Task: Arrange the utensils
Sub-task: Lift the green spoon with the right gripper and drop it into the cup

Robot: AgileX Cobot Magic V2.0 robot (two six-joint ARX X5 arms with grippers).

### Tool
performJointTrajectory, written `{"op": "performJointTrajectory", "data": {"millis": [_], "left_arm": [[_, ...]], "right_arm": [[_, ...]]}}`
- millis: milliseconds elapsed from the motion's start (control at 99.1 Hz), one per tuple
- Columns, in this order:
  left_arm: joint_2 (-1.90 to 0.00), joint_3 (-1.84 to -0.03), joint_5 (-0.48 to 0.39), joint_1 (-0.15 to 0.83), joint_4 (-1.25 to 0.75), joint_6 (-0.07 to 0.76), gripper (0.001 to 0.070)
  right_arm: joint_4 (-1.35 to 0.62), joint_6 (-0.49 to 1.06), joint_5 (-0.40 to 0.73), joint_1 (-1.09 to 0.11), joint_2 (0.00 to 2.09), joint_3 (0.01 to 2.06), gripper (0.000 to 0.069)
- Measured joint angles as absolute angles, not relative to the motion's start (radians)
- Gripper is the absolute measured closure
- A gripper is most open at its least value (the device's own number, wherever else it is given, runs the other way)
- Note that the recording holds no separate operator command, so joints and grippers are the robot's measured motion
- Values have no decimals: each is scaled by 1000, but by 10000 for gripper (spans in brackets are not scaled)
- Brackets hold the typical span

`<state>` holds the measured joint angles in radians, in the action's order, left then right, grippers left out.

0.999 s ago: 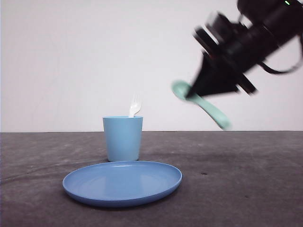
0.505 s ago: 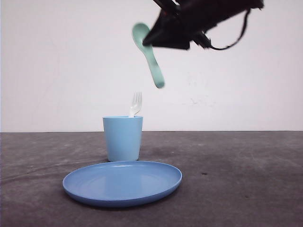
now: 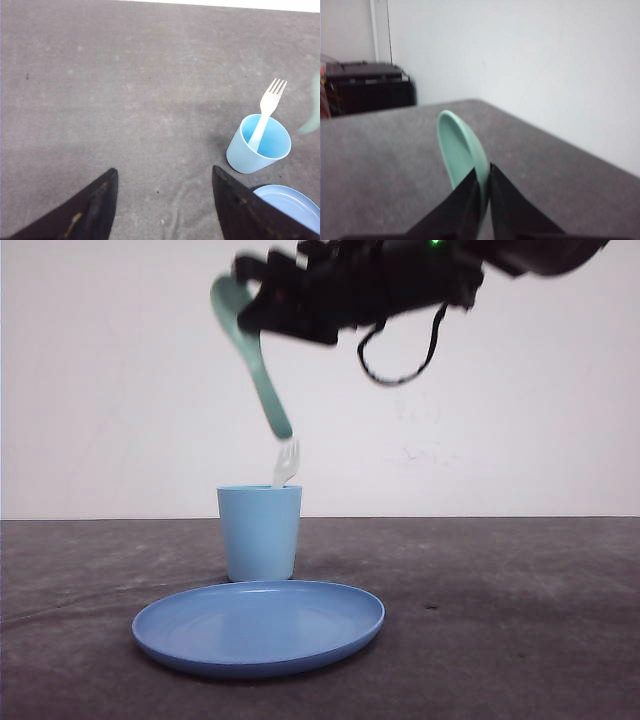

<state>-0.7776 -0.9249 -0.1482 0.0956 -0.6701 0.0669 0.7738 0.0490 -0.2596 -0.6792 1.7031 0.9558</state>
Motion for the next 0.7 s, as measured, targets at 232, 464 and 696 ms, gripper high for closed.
{"op": "performJointTrajectory", "data": {"millis": [232, 464, 696], "left_arm": [[-778, -925, -148, 96, -670, 67, 352], [-778, -925, -148, 96, -670, 67, 352], [-778, -925, -148, 96, -671, 67, 352]], "right_arm": [[770, 56, -232, -677, 1818, 995, 669], [766, 56, -233, -679, 1871, 1014, 669], [737, 56, -234, -681, 1879, 1014, 669]]}}
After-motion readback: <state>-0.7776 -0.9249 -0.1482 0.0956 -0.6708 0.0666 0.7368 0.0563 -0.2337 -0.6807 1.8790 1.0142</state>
